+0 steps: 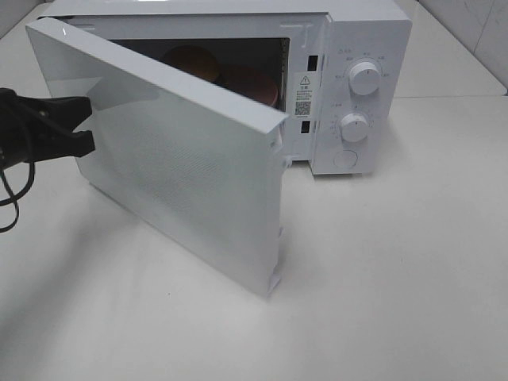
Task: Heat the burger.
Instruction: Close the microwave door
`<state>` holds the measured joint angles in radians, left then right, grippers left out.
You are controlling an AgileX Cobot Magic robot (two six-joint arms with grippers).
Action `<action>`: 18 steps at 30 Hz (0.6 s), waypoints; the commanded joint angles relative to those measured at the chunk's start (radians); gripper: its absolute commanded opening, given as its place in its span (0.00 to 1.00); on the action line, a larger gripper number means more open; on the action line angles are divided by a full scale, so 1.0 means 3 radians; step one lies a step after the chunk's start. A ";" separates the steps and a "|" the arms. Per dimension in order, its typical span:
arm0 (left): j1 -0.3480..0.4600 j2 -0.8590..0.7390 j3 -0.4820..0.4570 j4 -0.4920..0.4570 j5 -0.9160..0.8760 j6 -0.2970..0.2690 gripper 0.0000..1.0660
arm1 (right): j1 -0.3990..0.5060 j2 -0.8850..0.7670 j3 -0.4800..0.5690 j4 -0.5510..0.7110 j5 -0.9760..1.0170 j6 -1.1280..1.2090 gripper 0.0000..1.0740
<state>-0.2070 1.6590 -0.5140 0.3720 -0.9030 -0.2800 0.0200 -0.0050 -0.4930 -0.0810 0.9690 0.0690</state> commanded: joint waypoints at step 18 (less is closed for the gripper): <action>-0.0550 0.0257 -0.0623 -0.0360 0.0273 -0.0097 0.00 | -0.0027 -0.0097 0.0007 -0.0010 -0.0030 -0.0020 0.70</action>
<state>-0.3520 1.7280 -0.6770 0.2850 -0.8200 -0.2990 0.0200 -0.0050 -0.4930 -0.0810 0.9690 0.0690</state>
